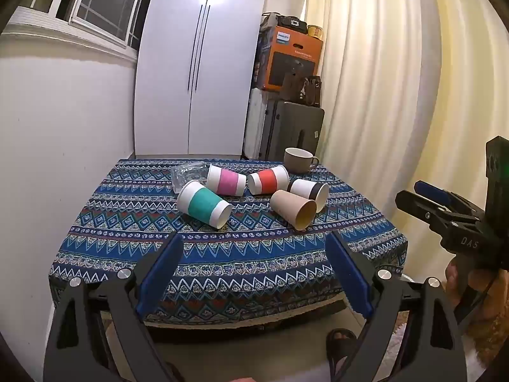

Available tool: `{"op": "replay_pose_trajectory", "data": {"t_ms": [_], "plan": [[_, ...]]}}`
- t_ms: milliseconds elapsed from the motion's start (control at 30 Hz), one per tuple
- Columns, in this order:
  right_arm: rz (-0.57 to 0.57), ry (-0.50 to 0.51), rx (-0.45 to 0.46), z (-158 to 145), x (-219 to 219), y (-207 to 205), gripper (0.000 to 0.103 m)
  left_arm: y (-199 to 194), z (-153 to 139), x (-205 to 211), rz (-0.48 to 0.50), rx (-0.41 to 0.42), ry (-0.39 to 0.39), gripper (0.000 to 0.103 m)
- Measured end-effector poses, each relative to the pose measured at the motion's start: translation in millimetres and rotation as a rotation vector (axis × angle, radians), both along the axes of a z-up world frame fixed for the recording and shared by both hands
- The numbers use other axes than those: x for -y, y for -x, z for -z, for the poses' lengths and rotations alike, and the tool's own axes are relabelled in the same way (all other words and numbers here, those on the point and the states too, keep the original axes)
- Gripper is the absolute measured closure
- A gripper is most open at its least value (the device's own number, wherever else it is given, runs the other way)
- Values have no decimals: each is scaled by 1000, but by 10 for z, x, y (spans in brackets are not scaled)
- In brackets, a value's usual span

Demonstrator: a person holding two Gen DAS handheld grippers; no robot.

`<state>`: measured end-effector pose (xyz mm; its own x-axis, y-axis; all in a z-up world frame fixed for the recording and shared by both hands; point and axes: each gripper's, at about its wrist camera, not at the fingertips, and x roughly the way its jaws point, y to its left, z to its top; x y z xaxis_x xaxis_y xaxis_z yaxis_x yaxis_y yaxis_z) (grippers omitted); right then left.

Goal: Flip cup upright

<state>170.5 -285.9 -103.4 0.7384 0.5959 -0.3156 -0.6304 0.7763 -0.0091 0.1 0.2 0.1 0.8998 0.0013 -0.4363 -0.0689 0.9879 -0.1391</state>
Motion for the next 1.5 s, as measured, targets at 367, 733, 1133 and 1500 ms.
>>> {"op": "replay_pose_trajectory", "data": {"t_ms": [367, 733, 1133, 1500], "plan": [[4, 9, 2, 21, -7, -1, 8, 11, -37, 6, -5, -5, -4, 15], [1, 10, -1, 21, -5, -13, 8, 1, 44, -12, -1, -10, -12, 15], [2, 9, -2, 26, -11, -17, 8, -7, 46, -15, -2, -13, -14, 15], [3, 14, -5, 51, -15, -42, 8, -10, 46, -28, -5, -14, -6, 15]]}}
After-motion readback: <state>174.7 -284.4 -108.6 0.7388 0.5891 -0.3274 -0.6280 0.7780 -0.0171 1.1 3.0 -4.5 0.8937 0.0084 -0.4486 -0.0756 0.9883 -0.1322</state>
